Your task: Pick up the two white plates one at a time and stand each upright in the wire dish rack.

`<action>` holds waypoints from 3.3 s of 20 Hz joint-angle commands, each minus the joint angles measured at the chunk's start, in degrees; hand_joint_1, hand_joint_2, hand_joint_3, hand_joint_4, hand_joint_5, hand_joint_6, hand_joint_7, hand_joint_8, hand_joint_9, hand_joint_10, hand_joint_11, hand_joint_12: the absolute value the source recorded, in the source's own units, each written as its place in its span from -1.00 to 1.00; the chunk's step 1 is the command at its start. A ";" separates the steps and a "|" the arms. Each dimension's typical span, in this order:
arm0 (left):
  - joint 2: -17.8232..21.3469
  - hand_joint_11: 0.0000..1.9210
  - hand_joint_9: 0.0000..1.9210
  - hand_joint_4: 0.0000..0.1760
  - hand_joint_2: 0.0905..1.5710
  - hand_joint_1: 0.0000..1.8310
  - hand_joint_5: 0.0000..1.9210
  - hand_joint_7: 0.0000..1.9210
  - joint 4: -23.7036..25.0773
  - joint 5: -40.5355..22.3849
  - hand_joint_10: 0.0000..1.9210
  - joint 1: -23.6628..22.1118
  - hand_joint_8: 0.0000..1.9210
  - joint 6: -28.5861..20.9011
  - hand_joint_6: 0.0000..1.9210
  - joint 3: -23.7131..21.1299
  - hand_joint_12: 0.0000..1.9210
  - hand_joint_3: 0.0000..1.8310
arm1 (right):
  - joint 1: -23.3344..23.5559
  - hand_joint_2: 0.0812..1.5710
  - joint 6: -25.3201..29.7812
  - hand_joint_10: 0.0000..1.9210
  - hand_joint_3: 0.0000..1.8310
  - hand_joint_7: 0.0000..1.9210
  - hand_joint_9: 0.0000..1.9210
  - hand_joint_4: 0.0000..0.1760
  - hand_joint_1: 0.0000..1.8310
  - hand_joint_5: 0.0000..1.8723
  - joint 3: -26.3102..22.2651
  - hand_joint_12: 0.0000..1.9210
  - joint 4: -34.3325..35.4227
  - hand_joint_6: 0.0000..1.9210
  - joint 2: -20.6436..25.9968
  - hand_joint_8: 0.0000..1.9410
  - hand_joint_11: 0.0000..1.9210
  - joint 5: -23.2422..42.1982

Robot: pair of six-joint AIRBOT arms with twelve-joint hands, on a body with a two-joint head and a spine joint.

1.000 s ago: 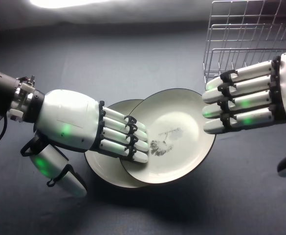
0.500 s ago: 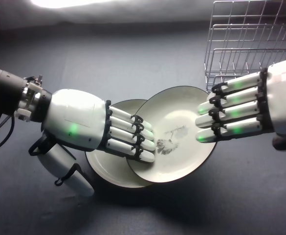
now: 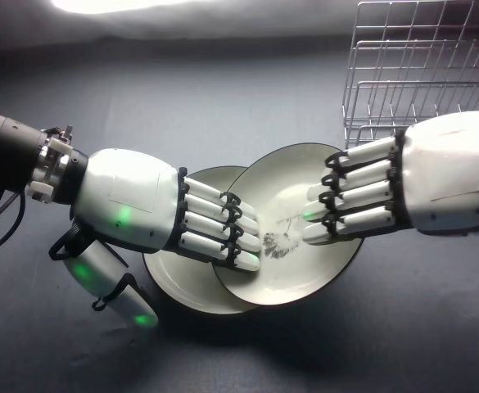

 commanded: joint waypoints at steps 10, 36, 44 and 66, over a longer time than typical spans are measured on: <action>-1.18 -1.00 -1.00 -1.00 0.56 -1.00 -1.00 -1.00 2.21 1.65 -1.00 0.75 -1.00 0.06 -1.00 0.03 -1.00 -1.00 | 0.28 0.39 -0.01 -0.99 -1.00 -0.85 -0.81 -1.00 0.68 -0.84 1.65 -0.13 3.53 -0.99 -5.88 -0.99 -1.00 -2.38; 0.10 -1.00 -1.00 -1.00 0.55 -1.00 -1.00 -1.00 -2.71 1.01 -1.00 0.03 -1.00 -1.15 -1.00 0.91 -1.00 -1.00 | -0.17 0.32 -0.79 0.10 -1.00 0.17 0.08 -1.00 0.52 0.10 2.21 0.21 7.43 -0.15 -7.82 -0.32 0.00 -2.08; 9.08 -1.00 -1.00 -1.00 0.55 -1.00 -1.00 -1.00 -8.69 0.64 -1.00 -6.59 -1.00 -4.03 -1.00 -3.73 -1.00 -1.00 | 3.26 0.34 -0.46 0.11 -1.00 0.11 0.08 -1.00 0.51 0.01 -1.09 0.21 14.47 -0.02 -3.97 -0.21 -0.01 3.89; 26.90 -1.00 -1.00 -1.00 0.55 -1.00 -1.00 -1.00 -9.12 3.37 -1.00 -16.92 -1.00 -12.40 -1.00 -11.34 -1.00 -1.00 | 9.84 0.40 2.28 0.23 -1.00 -0.01 0.03 -1.00 0.50 -0.09 -12.92 0.31 42.99 0.11 3.98 -0.06 -0.07 3.18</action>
